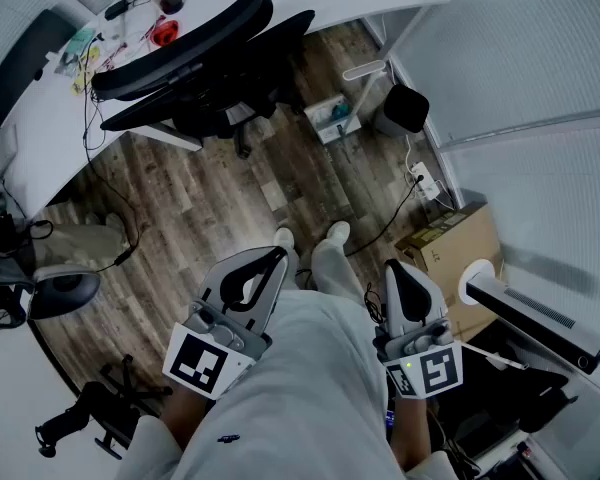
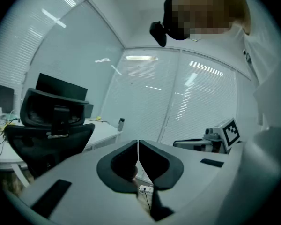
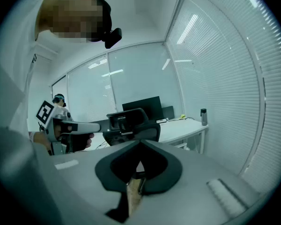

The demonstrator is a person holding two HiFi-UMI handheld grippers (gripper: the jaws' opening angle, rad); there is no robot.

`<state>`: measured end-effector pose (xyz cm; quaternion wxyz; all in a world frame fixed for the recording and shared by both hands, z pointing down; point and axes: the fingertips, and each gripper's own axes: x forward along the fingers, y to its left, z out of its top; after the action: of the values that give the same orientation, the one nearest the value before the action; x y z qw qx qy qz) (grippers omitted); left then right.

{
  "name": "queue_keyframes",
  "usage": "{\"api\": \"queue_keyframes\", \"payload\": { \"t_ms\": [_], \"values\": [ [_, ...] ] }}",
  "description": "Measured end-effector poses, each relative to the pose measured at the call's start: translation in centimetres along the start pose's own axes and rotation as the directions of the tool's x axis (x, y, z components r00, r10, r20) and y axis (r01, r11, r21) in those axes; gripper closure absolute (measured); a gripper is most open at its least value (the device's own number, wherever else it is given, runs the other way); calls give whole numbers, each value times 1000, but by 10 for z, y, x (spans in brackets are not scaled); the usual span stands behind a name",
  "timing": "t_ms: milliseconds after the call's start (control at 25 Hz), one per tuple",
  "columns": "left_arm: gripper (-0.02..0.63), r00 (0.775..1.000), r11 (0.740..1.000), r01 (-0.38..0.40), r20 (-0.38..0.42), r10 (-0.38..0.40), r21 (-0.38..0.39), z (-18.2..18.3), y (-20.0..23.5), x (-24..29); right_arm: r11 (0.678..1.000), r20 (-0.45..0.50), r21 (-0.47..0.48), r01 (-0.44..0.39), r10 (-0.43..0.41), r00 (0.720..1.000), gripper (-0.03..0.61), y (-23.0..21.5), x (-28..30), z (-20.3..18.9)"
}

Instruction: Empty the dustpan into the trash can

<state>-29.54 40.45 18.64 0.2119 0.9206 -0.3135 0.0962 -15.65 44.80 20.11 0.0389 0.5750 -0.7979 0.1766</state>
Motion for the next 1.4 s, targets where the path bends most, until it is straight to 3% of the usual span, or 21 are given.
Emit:
{"api": "queue_keyframes", "payload": {
  "t_ms": [160,360,560,720,880,1040,1400],
  "values": [
    [601,997,996,-63,44,61,57,2,-1,13,994,0,-93,49,-50,999,569,-23,5,-7],
    [601,990,990,-138,22,138,9,-5,-10,27,995,-17,-93,30,-32,999,569,-48,1,-8],
    [606,977,979,-202,63,204,-39,-5,-32,54,996,-19,-91,2,-4,1000,569,-85,-14,-10],
    [606,981,984,-178,72,180,-22,-8,-72,69,997,12,-72,-18,19,1000,569,-108,-35,-7],
    [606,972,973,-229,52,227,23,-17,-98,82,992,21,-90,-83,85,996,569,-120,-51,-3],
    [606,971,970,-234,61,230,61,-16,-127,97,987,-24,-59,-151,150,988,569,-140,-67,-17],
    [606,962,964,-264,83,259,44,-22,-164,117,992,62,-56,-116,119,991,568,-175,-97,-15]
  ]
}}
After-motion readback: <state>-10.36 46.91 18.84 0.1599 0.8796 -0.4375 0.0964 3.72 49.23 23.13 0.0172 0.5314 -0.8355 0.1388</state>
